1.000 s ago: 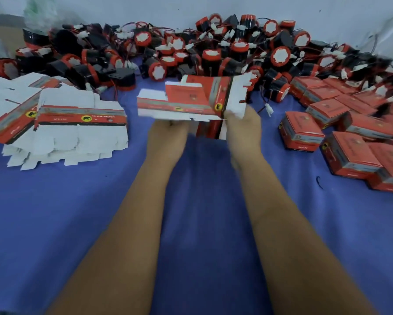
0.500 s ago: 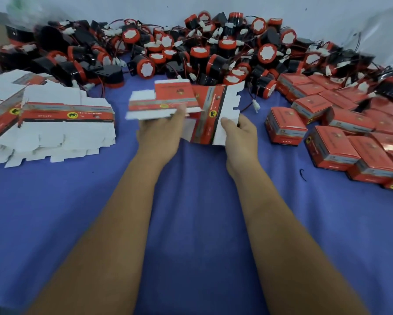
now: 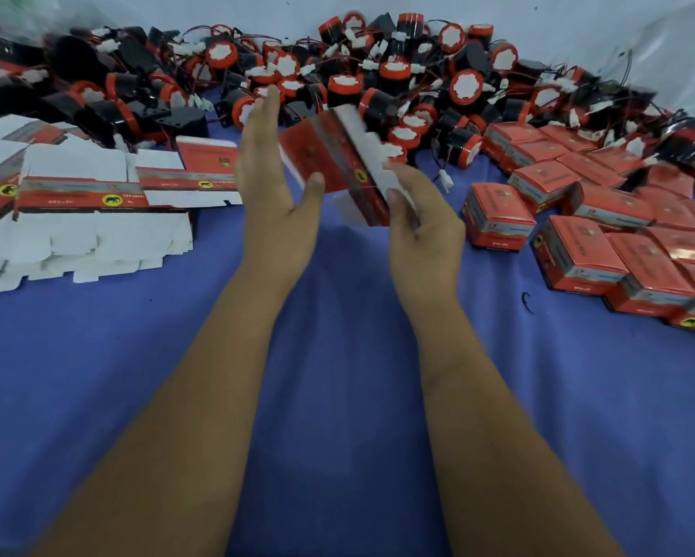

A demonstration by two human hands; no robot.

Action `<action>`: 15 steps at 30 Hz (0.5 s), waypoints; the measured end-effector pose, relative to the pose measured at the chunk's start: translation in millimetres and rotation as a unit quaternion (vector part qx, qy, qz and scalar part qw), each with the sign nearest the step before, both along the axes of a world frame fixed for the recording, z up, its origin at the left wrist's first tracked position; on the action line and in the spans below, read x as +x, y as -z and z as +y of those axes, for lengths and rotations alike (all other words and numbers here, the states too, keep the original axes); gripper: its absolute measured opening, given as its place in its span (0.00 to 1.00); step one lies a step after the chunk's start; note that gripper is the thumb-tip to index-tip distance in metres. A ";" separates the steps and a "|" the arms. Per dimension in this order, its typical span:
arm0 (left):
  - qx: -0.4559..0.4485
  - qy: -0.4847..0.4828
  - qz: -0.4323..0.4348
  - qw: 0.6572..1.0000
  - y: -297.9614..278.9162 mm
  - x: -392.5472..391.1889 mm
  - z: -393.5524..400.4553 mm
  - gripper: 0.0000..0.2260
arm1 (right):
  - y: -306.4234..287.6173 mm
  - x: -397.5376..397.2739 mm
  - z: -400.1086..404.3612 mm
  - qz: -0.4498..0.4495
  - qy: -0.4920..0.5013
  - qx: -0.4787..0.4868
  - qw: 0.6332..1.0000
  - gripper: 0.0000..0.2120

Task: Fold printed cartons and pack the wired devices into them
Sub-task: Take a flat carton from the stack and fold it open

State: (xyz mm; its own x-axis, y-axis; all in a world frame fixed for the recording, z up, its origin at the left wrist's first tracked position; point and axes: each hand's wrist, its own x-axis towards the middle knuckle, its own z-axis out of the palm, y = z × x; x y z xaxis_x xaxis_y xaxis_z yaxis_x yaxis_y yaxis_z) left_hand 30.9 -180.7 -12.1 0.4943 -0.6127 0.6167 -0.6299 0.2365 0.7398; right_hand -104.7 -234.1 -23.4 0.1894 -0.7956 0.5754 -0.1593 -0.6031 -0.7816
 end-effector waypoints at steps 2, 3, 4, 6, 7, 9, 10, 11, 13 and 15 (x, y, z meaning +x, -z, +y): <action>-0.036 0.021 -0.055 0.998 1.4 2.9 -1.0 0.24 | 0.7 0.4 4.0 0.049 -0.029 -0.049 0.997 0.18; -0.051 0.020 -0.071 0.996 1.4 6.6 -0.5 0.20 | 0.8 0.8 5.0 0.068 -0.044 -0.057 0.995 0.19; -0.065 0.013 -0.084 0.994 -0.2 10.0 0.6 0.15 | 0.7 1.0 5.3 0.081 -0.051 -0.056 0.994 0.20; -0.086 -0.001 -0.100 0.991 -1.7 16.1 1.3 0.10 | 0.0 0.6 4.1 0.080 -0.055 -0.025 0.995 0.17; -0.090 0.002 -0.097 0.991 -1.7 16.9 1.6 0.10 | 0.1 -0.2 2.2 0.079 -0.051 -0.001 0.996 0.14; -0.085 0.032 -0.068 0.994 -2.7 14.2 3.7 0.09 | -1.1 -2.9 -2.0 0.089 -0.039 0.043 0.994 0.09; -0.075 0.049 -0.048 0.995 -3.1 12.5 5.1 0.08 | -2.1 -3.8 -2.6 0.087 -0.039 0.067 0.993 0.09; -0.064 0.062 -0.027 0.996 -3.9 11.0 6.3 0.09 | -4.1 -3.6 -2.1 0.070 -0.044 0.093 0.992 0.09; -0.049 0.080 0.001 0.996 -6.4 5.9 9.5 0.10 | -9.1 -3.1 0.4 0.010 -0.041 0.138 0.990 0.09; -0.045 0.099 0.009 0.994 -9.2 -0.2 12.0 0.13 | -13.2 -3.8 0.8 -0.033 -0.012 0.157 0.987 0.10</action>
State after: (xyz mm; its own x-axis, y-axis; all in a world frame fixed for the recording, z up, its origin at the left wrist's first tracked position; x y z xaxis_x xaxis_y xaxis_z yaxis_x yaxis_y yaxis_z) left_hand 30.7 -168.8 -2.9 0.3822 -0.6417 0.6650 -0.5509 0.4195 0.7214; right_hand -108.4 -233.3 -10.2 0.1797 -0.9329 0.3121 -0.0900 -0.3315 -0.9391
